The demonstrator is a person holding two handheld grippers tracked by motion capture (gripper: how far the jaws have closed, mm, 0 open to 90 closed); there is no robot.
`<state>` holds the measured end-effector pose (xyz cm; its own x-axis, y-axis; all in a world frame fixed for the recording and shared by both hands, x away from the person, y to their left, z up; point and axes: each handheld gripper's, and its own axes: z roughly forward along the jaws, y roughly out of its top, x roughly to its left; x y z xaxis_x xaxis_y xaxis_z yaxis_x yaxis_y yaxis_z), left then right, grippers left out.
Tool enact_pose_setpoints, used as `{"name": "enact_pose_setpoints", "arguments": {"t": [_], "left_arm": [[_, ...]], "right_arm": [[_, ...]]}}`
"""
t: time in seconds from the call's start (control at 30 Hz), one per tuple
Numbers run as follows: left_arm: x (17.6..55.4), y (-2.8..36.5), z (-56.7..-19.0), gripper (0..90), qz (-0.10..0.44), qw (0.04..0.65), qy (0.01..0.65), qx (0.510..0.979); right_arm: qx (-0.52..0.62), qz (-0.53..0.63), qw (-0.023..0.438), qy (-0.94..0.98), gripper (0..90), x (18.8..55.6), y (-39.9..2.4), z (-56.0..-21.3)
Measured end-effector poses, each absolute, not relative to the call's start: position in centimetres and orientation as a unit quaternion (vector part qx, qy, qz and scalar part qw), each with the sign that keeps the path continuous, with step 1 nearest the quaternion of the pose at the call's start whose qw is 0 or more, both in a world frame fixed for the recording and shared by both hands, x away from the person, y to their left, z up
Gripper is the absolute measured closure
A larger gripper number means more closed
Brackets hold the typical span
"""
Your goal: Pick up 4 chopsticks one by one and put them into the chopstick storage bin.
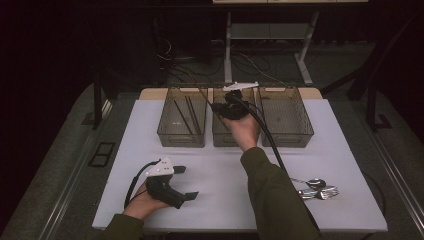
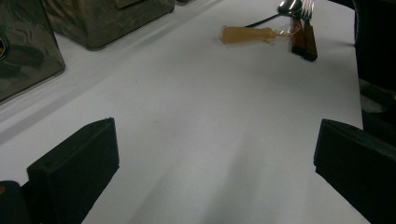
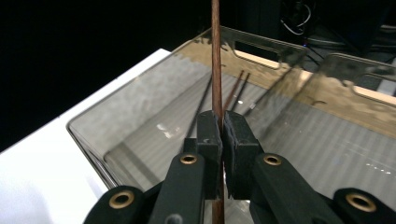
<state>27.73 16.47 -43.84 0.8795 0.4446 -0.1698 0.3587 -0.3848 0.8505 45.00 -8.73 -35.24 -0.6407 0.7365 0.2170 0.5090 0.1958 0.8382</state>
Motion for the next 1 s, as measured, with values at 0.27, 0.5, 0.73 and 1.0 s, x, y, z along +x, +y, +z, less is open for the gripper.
{"name": "enact_pose_setpoints", "arguments": {"t": [0.27,0.5,0.73,1.0], "left_arm": [[27.7,16.5,-43.8,0.0,0.037,0.507,0.245,0.826],[27.7,16.7,-43.7,0.0,0.035,0.507,0.243,0.826],[27.7,16.7,-43.6,0.0,0.034,0.508,0.242,0.826],[27.7,16.7,-43.6,0.0,0.034,0.508,0.238,0.827]], "right_arm": [[0.403,0.483,0.109,0.77,85.8,45.7,-4.8,-35.6],[0.399,0.482,0.103,0.773,85.8,46.1,-2.0,-36.0],[0.401,0.48,0.092,0.775,85.8,46.6,-0.7,-37.0],[0.405,0.463,0.094,0.783,85.7,46.5,0.2,-38.4]]}}
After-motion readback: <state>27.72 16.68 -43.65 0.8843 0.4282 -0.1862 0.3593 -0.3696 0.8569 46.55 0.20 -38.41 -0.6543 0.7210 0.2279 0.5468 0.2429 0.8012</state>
